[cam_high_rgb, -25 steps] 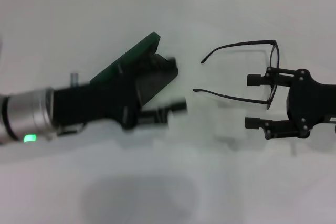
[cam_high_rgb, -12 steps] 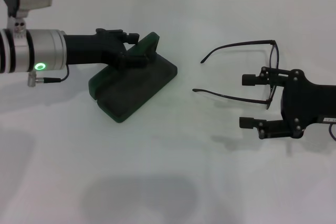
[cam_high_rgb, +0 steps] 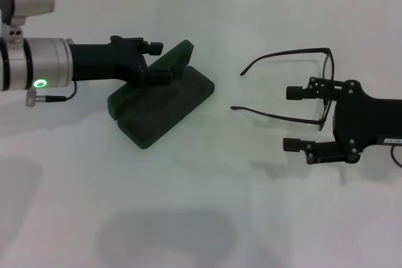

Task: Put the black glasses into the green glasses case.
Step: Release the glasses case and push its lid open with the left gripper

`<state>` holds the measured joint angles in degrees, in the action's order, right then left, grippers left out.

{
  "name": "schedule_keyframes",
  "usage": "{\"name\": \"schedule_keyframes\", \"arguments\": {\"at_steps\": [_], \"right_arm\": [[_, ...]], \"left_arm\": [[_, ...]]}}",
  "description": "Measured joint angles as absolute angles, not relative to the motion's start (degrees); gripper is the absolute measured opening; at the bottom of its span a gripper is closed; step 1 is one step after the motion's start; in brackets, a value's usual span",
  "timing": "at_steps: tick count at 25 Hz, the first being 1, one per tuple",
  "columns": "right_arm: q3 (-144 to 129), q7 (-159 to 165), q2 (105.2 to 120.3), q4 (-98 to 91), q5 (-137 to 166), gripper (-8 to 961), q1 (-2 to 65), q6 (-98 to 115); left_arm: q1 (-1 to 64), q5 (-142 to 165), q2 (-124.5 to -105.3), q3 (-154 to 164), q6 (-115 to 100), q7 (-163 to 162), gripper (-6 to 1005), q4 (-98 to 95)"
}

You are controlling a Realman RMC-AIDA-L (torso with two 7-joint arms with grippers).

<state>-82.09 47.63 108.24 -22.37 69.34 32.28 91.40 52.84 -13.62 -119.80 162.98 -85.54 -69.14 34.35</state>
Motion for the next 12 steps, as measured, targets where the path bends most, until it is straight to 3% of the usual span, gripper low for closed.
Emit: {"name": "schedule_keyframes", "arguments": {"at_steps": [12], "right_arm": [[-82.1, 47.6, 108.28, -23.2, 69.3, 808, 32.0, 91.5]], "left_arm": [[52.7, -11.5, -119.81, 163.0, -84.3, -68.6, 706, 36.1]]}}
